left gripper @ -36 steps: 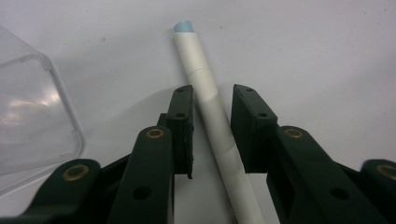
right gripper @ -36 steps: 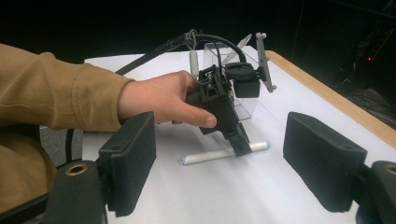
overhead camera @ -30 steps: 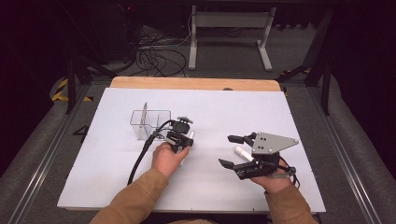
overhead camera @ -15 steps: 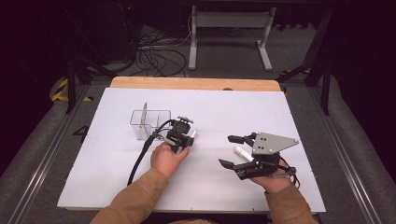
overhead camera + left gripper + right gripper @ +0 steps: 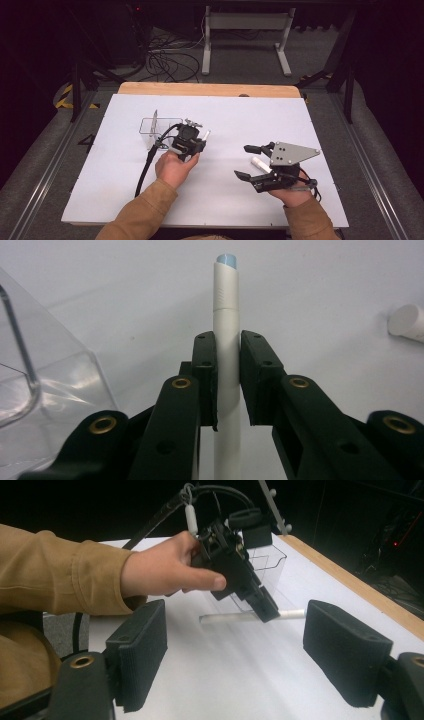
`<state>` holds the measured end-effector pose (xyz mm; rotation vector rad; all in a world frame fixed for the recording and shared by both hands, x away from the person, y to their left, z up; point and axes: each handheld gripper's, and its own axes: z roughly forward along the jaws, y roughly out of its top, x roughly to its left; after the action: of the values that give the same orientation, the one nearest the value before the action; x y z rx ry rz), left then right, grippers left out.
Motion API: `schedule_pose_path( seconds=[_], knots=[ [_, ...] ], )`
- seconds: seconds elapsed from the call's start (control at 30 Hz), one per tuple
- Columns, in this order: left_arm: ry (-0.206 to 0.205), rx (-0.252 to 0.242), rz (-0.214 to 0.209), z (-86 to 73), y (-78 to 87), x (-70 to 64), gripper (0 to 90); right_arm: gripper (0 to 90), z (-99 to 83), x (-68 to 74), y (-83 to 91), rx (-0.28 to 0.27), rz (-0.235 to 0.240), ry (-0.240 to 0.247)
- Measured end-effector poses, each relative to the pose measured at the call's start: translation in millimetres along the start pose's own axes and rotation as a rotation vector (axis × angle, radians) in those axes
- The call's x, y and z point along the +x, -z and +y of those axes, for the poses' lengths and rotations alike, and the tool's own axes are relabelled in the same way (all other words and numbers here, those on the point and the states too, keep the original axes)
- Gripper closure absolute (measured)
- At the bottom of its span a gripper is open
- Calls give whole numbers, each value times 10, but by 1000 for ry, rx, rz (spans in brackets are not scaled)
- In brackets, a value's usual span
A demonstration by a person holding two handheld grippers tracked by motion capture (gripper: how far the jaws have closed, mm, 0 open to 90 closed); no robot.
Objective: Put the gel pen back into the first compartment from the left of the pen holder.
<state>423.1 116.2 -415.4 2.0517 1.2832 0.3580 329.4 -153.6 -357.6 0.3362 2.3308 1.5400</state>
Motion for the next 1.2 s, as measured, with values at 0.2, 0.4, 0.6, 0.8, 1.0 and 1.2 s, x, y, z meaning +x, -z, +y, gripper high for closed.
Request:
schedule_pose_path(
  seconds=[0.2, 0.4, 0.6, 0.8, 1.0, 1.2],
  knots=[
    [-1, -77, -13, 15, 161, 30, 779, 263, 0, 1, 0, 0, -2, -1],
    [-16, -137, -12, 16, 259, 36, 779, 262, 0, 0, 1, 0, -1, 1],
    [-15, -194, -17, 22, 357, 39, 779, 262, -1, -2, 2, 0, -1, 0],
    [-21, -240, -22, 30, 455, 52, 779, 263, -2, -2, -3, 1, 0, -1],
    [-43, -280, -36, 39, 553, 60, 779, 263, -1, -1, -1, 0, -1, -1],
    [-43, -320, -41, 54, 668, 87, 779, 262, -1, -1, 0, 0, -1, -1]
  ],
)
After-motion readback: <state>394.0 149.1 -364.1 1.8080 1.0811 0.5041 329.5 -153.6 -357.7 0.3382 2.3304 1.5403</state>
